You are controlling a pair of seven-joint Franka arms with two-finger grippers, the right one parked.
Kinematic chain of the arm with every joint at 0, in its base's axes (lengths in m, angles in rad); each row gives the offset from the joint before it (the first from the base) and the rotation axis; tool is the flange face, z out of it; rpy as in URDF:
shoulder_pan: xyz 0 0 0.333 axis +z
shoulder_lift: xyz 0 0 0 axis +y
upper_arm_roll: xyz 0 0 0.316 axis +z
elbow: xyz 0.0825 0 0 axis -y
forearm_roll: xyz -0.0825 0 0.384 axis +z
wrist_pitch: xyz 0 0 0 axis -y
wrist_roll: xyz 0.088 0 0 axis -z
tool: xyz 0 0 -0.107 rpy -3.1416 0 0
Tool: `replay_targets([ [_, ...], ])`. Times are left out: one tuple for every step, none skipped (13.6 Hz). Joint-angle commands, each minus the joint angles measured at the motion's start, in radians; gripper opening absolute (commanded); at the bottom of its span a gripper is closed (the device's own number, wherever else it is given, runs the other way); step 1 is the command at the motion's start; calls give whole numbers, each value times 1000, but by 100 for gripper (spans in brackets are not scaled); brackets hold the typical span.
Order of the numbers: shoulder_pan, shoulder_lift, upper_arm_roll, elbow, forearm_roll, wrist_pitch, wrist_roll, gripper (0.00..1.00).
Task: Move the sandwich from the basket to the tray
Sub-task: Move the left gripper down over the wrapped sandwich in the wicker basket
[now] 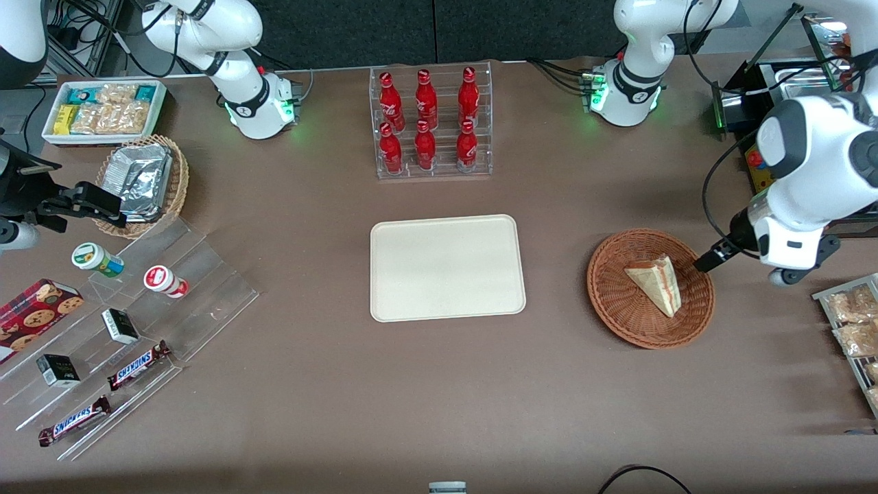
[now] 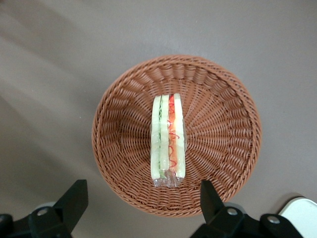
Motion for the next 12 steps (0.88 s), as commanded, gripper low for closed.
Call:
replay_targets([
  [-30,26,-4,-15,14,47,-34,100],
  [-34,30,-6,-38,14,85,-46,100],
  [-41,31,-4,-69,14,129,-56,100],
  [-48,31,-4,-103,14,180,-65,100],
  [-51,33,-4,-127,14,223,-80,100],
  [-68,45,-4,-143,14,260,-95,100],
  [-76,57,-4,-144,14,272,-106,100],
  [-76,65,-4,-144,14,278,-108,100],
  [-76,74,-4,-147,14,294,-112,100],
  [-76,79,-4,-155,14,314,-112,100],
  [-76,86,-4,-166,17,338,-112,100],
  [-76,91,-4,-170,17,357,-112,100],
])
